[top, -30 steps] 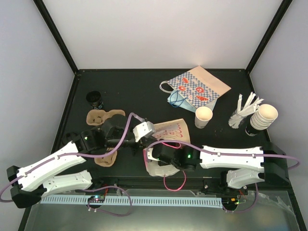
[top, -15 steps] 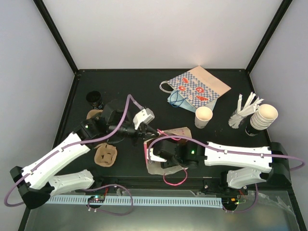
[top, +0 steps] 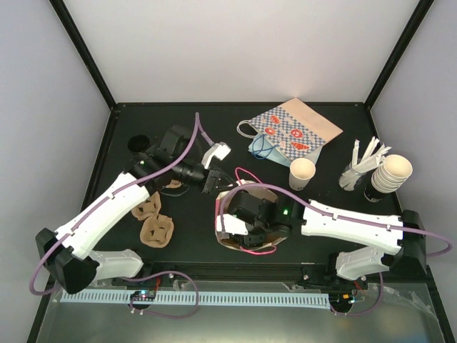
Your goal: Pack the takeout coffee
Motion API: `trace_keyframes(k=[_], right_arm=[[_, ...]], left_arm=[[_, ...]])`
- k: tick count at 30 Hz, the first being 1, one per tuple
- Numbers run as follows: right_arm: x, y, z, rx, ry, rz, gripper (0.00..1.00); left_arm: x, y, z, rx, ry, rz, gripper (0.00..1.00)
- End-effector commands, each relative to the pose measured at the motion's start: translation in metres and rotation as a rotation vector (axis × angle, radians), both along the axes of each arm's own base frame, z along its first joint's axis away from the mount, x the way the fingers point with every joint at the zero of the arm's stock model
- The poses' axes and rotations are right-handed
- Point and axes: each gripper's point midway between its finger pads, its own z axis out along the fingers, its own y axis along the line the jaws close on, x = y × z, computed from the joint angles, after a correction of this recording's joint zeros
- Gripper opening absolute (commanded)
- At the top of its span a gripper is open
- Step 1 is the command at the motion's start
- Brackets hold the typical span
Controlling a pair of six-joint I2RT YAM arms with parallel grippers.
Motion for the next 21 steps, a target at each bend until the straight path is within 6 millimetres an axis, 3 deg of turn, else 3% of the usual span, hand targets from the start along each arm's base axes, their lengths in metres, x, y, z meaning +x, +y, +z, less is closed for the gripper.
trace_keyframes(k=[1, 11, 21], right_arm=[[-0.011, 0.007, -0.005, 0.005, 0.115, 0.031, 0.39], [-0.001, 0.006, -0.028, -0.045, 0.18, 0.002, 0.38], [-0.002, 0.003, -0.051, -0.09, 0.258, -0.024, 0.38]], left_arm=[[0.009, -0.004, 0.026, -0.04, 0.019, -0.006, 0.02], [0.037, -0.012, 0.004, 0.075, 0.067, -0.027, 0.01], [0.046, -0.008, 0.008, 0.056, 0.046, -0.055, 0.02]])
